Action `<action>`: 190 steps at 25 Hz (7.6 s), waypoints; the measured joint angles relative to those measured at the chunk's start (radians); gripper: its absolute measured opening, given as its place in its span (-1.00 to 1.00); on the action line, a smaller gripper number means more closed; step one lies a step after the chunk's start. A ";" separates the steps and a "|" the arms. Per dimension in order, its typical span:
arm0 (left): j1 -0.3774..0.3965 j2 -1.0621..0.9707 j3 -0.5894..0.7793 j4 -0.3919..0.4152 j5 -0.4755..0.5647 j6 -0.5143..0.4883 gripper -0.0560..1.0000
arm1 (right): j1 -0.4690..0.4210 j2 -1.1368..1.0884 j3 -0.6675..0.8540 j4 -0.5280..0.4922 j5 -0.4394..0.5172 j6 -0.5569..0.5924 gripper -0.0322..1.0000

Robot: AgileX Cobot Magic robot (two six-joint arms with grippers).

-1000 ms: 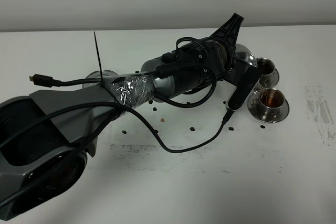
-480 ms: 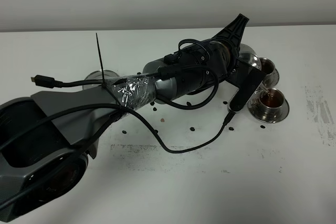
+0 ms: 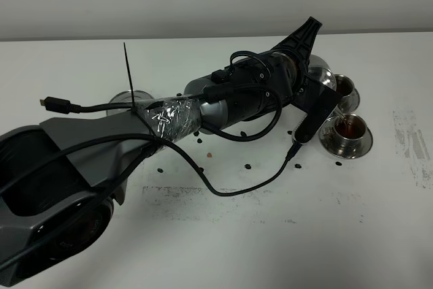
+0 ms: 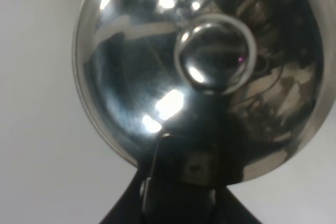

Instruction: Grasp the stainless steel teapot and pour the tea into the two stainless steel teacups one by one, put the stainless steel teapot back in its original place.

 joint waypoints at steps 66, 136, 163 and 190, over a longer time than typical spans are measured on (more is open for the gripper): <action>0.000 0.000 0.000 0.024 -0.015 0.023 -0.59 | 0.000 0.000 0.000 0.000 0.000 0.001 -0.16; 0.074 -0.094 0.142 -0.669 0.352 -0.709 -0.59 | 0.000 0.000 0.000 0.005 0.000 0.001 -0.16; 0.305 -0.271 0.174 -0.669 0.475 -0.709 -0.59 | 0.000 0.000 0.001 0.005 0.000 0.001 -0.16; 0.582 -0.408 0.581 -0.669 0.116 -0.788 -0.59 | 0.000 0.000 0.001 0.006 0.000 0.000 -0.16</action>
